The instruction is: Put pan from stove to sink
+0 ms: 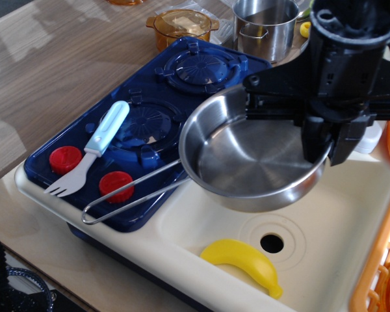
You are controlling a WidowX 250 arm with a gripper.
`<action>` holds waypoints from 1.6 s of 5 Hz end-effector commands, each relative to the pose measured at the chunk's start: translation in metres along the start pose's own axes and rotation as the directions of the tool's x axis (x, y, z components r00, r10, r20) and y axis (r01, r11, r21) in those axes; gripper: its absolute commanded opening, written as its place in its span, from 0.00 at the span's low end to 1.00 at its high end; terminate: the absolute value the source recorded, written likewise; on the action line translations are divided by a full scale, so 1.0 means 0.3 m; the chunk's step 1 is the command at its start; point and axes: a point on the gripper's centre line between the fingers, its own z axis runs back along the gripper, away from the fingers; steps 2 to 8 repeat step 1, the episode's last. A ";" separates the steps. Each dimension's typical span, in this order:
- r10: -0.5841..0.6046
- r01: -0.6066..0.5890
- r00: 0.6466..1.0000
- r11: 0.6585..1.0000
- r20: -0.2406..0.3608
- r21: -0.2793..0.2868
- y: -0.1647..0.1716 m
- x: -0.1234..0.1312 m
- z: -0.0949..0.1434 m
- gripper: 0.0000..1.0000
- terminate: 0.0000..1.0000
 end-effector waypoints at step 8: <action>-0.005 0.011 0.997 0.997 0.072 -0.080 -0.025 0.012 0.033 1.00 1.00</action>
